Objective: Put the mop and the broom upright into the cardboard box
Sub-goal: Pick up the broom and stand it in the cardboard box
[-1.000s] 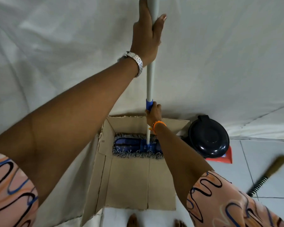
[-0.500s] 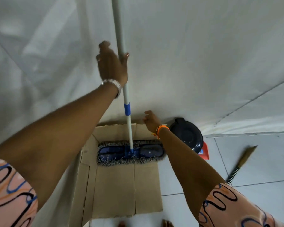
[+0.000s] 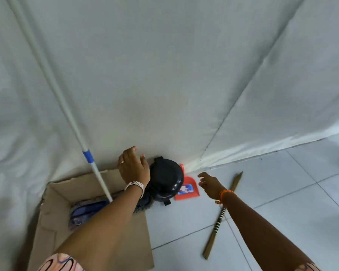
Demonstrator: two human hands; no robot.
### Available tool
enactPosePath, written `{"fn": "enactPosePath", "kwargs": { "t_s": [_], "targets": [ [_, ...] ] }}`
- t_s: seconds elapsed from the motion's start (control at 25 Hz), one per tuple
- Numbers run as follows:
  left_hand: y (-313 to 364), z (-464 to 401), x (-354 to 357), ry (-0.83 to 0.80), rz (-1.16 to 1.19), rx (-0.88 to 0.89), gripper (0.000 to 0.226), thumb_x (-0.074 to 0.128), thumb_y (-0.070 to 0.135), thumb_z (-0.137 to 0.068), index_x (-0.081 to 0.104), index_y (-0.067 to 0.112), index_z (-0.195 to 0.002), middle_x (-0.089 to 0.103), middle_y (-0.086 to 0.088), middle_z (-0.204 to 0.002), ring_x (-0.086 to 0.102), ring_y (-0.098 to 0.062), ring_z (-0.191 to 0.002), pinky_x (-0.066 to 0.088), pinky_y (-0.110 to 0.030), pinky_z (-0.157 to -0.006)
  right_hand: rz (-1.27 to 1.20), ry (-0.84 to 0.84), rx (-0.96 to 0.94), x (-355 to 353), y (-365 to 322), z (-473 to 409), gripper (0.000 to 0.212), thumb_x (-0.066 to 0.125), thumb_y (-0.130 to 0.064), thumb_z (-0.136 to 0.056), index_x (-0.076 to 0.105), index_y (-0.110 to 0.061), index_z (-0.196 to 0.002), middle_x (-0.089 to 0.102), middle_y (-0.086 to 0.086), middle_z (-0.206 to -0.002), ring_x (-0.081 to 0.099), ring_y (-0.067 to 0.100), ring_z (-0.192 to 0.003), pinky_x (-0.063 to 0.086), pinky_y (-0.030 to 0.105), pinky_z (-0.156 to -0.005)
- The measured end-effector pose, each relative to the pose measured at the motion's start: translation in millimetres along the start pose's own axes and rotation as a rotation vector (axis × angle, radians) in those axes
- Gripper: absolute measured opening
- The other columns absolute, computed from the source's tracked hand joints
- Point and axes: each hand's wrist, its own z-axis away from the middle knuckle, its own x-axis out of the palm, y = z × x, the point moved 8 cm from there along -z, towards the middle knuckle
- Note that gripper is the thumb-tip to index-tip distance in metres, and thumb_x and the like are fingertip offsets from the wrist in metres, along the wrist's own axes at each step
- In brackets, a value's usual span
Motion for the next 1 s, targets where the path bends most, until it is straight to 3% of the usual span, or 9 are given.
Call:
{"fn": "enactPosePath", "kwargs": {
  "t_s": [0.28,0.48,0.72,1.0],
  "targets": [
    [90,169,182,-0.277,-0.096,-0.193,0.048,0.06,0.029,-0.096,0.053,0.002,-0.135,0.055,-0.024,-0.138,0.048,-0.043,-0.13,0.039,-0.052,-0.111,0.033,0.049,0.077,-91,259,66,0.034,0.052,-0.009,-0.098,0.051,-0.003,-0.132,0.062,0.021,-0.129,0.06,0.034,-0.118,0.043,0.029,-0.096],
    [109,249,268,-0.385,-0.091,-0.3,0.053,0.059,0.029,-0.096,0.048,0.001,-0.14,0.049,-0.024,-0.144,0.041,-0.043,-0.136,0.038,-0.053,-0.112,0.075,-0.033,0.1,-115,354,48,0.033,0.05,-0.01,-0.1,0.049,-0.006,-0.133,0.059,0.022,-0.131,0.057,0.035,-0.12,0.047,0.038,-0.101],
    [99,296,377,-0.463,-0.159,-0.475,0.059,0.054,0.037,-0.099,0.045,-0.003,-0.141,0.047,-0.029,-0.146,0.035,-0.045,-0.14,0.035,-0.054,-0.112,0.224,-0.208,0.041,-104,443,-18,0.036,0.049,-0.008,-0.1,0.046,-0.01,-0.136,0.055,0.018,-0.135,0.053,0.03,-0.125,0.044,0.036,-0.103],
    [64,342,514,-0.563,-0.172,-0.523,0.051,0.06,0.037,-0.096,0.053,0.01,-0.139,0.053,-0.022,-0.141,0.039,-0.042,-0.137,0.04,-0.051,-0.11,0.445,-0.325,-0.063,-64,548,-143,0.038,0.049,-0.014,-0.101,0.043,-0.013,-0.138,0.051,0.013,-0.139,0.047,0.029,-0.13,0.043,0.04,-0.108]
  ]
}}
